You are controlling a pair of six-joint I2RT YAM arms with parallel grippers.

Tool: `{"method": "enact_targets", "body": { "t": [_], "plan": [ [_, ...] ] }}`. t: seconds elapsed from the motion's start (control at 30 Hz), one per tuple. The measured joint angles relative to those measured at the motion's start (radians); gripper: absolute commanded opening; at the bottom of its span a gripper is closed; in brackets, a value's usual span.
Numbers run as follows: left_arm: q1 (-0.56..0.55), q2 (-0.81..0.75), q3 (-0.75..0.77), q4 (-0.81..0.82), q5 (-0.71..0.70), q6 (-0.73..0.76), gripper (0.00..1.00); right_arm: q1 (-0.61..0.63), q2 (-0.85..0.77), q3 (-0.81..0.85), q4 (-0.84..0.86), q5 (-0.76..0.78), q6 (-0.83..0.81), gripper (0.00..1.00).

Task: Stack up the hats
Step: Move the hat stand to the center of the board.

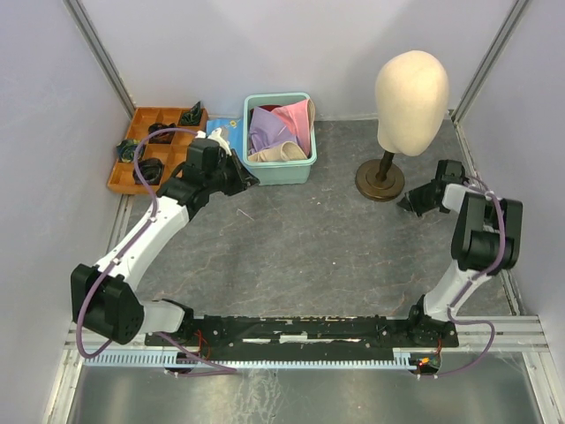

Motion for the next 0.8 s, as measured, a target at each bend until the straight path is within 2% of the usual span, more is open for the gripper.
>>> {"method": "enact_targets", "body": {
  "t": [0.1, 0.5, 0.8],
  "plan": [
    [0.0, -0.009, 0.023, -0.01, -0.003, 0.014, 0.03, 0.0, 0.13, 0.101, 0.069, -0.057, 0.003, 0.0],
    [0.0, -0.014, 0.109, -0.054, -0.016, 0.048, 0.03, -0.006, 0.361, 0.449, 0.092, -0.077, -0.011, 0.0],
    [0.0, 0.027, 0.129, -0.059, -0.053, 0.06, 0.03, 0.004, 0.587, 0.759, 0.131, -0.187, 0.027, 0.0]
  ]
}}
